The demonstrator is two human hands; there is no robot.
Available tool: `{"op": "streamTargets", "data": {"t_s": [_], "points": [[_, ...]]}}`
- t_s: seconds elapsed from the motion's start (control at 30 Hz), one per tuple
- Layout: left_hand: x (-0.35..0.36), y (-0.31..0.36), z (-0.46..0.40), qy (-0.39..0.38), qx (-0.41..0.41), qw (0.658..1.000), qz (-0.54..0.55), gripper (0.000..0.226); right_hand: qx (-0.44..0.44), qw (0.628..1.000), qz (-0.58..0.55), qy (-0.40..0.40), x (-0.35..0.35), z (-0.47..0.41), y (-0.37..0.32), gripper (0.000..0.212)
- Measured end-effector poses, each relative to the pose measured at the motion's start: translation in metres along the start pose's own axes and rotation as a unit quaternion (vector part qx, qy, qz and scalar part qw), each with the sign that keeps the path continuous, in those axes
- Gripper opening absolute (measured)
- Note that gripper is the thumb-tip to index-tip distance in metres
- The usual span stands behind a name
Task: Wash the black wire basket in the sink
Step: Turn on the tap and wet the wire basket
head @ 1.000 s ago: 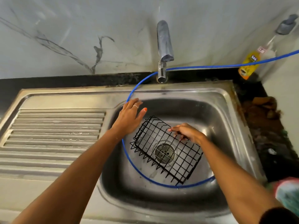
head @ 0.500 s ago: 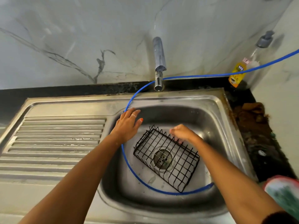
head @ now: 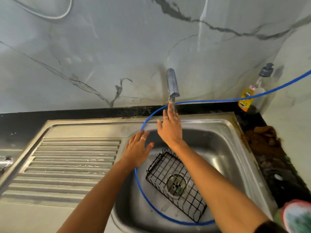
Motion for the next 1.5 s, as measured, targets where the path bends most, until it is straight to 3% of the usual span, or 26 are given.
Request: {"op": "streamTargets", "data": {"t_s": [0.2,0.33,0.4,0.5,0.77,0.93,1.07,1.5], "points": [[0.011,-0.014,0.013,-0.027,-0.021,0.999,-0.027,0.062,-0.089,0.977,0.149,-0.127,0.009,-0.012,0.015,0.055],[0.016,-0.009,0.013,-0.053,-0.032,0.997,-0.038,0.064,-0.113,0.965,0.048,-0.233,-0.011,-0.017,0.018,0.049],[0.017,-0.003,0.009,-0.059,-0.025,0.997,-0.046,0.066,-0.057,0.957,-0.060,-0.278,-0.026,-0.020,0.016,0.045],[0.023,0.010,0.006,-0.075,-0.016,0.996,-0.038,0.069,0.038,0.944,-0.174,-0.276,-0.049,-0.023,0.017,0.041],[0.057,0.038,-0.001,-0.180,0.012,0.983,-0.033,0.048,0.068,0.846,-0.183,-0.497,-0.087,-0.017,0.015,0.044],[0.080,0.046,-0.007,-0.205,0.025,0.978,-0.032,0.049,0.054,0.838,-0.147,-0.523,-0.099,-0.016,0.004,0.046],[0.092,0.051,-0.014,-0.210,0.044,0.977,-0.022,0.048,0.067,0.849,-0.162,-0.499,-0.099,-0.020,0.002,0.043],[0.121,0.040,-0.041,-0.229,0.057,0.968,-0.089,0.078,0.092,0.824,-0.079,-0.553,-0.109,-0.015,0.002,0.050]]}}
Point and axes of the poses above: each hand's wrist, its own z-axis away from the middle knuckle, its own x-axis out of the palm, y = z × x, the point moved 3 cm from there along -z, towards the middle knuckle, and after that the axes turned 6 degrees about -y, right-handed, at the moved point
